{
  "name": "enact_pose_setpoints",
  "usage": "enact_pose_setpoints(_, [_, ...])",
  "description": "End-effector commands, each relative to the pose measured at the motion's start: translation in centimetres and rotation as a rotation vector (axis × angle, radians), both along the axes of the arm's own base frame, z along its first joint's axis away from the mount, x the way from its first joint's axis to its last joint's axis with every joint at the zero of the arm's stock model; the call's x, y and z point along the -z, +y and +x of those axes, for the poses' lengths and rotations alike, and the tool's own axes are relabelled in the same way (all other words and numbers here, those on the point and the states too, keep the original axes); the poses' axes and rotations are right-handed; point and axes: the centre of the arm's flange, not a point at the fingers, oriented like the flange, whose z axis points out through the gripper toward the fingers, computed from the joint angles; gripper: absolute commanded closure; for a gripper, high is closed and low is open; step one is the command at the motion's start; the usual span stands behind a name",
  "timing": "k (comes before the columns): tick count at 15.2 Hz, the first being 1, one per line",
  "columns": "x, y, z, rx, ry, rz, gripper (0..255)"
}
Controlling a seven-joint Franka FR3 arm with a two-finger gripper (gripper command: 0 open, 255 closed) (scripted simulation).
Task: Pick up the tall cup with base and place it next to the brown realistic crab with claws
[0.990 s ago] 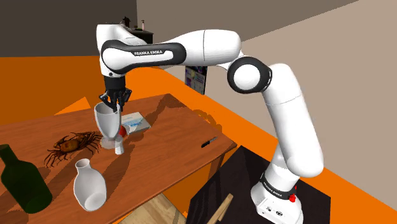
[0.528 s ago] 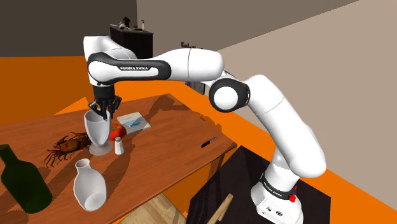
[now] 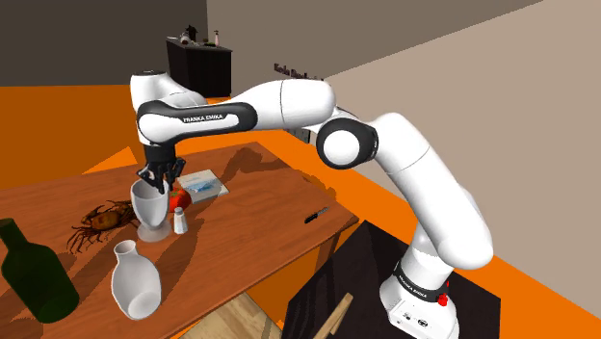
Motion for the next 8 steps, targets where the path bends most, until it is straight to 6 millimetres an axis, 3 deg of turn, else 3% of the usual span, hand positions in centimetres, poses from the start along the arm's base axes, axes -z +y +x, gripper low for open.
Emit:
enact_pose_setpoints(1, [1.0, 0.1, 0.0, 0.000, -0.002, 0.001, 255])
enact_pose_setpoints(8, [4.7, 0.1, 0.0, 0.000, -0.002, 0.001, 255])
